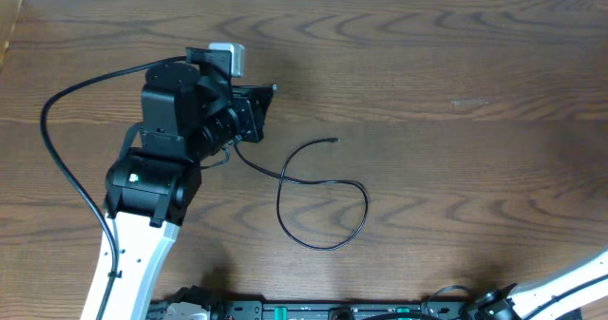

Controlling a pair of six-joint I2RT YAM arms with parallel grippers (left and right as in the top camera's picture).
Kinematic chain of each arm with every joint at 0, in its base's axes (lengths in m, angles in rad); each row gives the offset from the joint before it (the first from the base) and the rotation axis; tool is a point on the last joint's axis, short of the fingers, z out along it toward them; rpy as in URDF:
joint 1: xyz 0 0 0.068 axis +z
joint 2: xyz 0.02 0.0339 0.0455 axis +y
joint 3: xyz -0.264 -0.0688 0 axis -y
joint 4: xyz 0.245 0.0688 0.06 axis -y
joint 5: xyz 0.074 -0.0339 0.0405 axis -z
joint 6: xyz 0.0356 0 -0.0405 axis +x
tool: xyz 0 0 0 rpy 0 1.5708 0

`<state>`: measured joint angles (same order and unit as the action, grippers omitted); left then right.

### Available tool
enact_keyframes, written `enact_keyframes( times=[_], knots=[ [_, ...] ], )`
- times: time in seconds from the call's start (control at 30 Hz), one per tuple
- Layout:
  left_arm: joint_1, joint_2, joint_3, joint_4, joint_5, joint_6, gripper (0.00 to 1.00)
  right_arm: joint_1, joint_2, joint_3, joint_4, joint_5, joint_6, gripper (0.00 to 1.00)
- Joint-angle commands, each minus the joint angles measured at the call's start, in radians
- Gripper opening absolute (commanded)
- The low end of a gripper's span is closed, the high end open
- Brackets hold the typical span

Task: Untangle cables

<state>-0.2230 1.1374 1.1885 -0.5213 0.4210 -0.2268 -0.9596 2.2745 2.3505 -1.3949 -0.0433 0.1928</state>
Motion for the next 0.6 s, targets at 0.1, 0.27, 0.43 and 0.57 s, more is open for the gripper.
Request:
enact_keyframes(
  times=[0.1,0.27,0.43,0.57],
  knots=[
    [-0.039,0.013,0.006,0.021,0.005,0.024,0.17,-0.015,0.126,0.004,-0.009,0.022,-0.014,0.01],
    [-0.061,0.025,0.006,0.021,0.005,0.024,0.17,-0.015,0.146,0.005,-0.002,0.006,-0.013,0.01],
    [-0.063,0.038,0.006,0.015,0.005,0.024,0.17,-0.015,0.136,0.03,-0.005,-0.035,-0.006,0.1],
    [-0.063,0.045,0.006,0.001,0.005,0.024,0.17,-0.014,0.122,0.082,-0.068,-0.023,0.052,0.99]
  ],
)
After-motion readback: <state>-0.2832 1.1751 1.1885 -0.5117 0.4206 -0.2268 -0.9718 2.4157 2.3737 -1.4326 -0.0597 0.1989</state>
